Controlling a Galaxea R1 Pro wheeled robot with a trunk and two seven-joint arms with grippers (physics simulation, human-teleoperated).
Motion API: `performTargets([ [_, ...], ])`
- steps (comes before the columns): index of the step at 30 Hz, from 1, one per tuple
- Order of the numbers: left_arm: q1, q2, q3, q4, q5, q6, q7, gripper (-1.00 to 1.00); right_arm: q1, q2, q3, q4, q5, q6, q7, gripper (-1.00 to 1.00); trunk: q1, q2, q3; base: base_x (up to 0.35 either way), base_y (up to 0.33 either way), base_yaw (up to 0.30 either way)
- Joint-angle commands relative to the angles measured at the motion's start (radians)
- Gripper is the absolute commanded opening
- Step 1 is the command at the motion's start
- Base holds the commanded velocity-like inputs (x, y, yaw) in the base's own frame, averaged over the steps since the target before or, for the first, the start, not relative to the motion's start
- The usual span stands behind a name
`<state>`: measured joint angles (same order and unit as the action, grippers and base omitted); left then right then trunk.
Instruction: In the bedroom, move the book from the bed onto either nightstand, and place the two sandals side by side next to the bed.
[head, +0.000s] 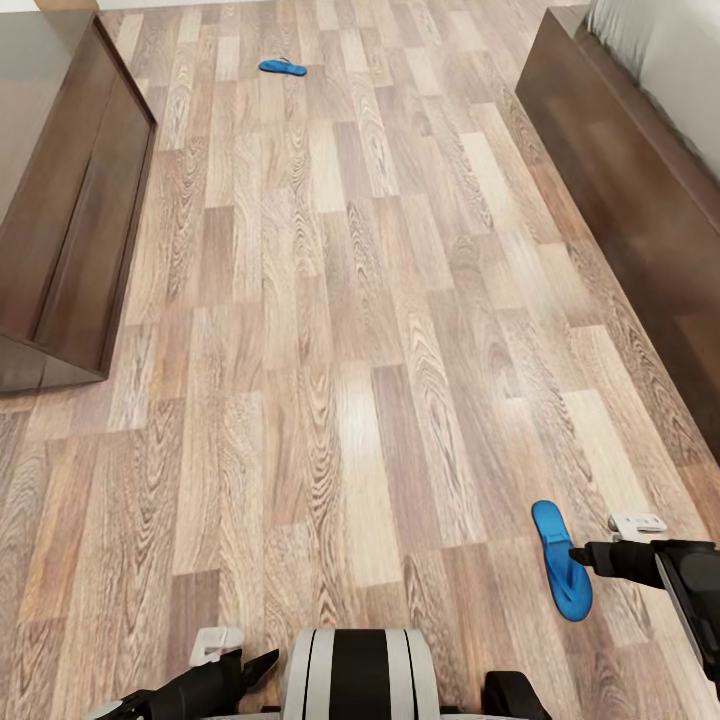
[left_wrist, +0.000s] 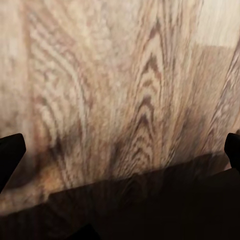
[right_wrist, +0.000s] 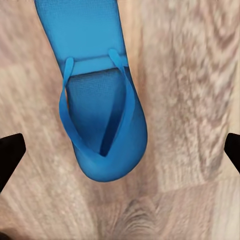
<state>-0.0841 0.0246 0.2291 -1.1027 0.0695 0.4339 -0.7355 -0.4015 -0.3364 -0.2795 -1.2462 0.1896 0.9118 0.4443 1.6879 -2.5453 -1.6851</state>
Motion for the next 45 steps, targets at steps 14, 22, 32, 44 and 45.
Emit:
performTargets([
  [14, 0.0, 0.0, 0.001, 0.0, 0.009, 0.009, 0.0, 1.0, 0.0, 0.002, 0.0, -0.046, 0.011, 0.004, 0.009, 1.0, 0.0, 0.0, -0.001, 0.0, 0.0, 0.0],
  [22, 0.0, 0.001, 0.002, -0.001, 0.009, 0.009, -0.001, 1.0, 0.0, 0.003, 0.0, -0.047, 0.011, 0.004, 0.008, 1.0, 0.0, 0.0, -0.001, 0.0, 0.0, 0.0],
  [32, -0.069, 0.029, 0.024, -0.205, 0.054, 0.112, -0.011, 1.0, 0.0, 0.003, 0.001, -0.047, 0.011, 0.004, 0.007, 1.0, 0.0, 0.0, -0.001, 0.0, 0.0, 0.0],
  [44, -0.293, 0.039, 0.026, -0.327, 0.324, 0.378, -0.03, 1.0, 0.0, 0.003, 0.003, -0.047, 0.013, 0.004, 0.005, 1.0, 0.0, 0.0, -0.001, 0.0, 0.0, 0.0],
  [45, -0.296, 0.048, 0.026, -0.327, 0.367, 0.383, -0.031, 1.0, 0.0, 0.003, 0.003, -0.047, 0.013, 0.004, 0.005, 1.0, 0.0, 0.0, -0.001, 0.0, 0.0, 0.0],
])
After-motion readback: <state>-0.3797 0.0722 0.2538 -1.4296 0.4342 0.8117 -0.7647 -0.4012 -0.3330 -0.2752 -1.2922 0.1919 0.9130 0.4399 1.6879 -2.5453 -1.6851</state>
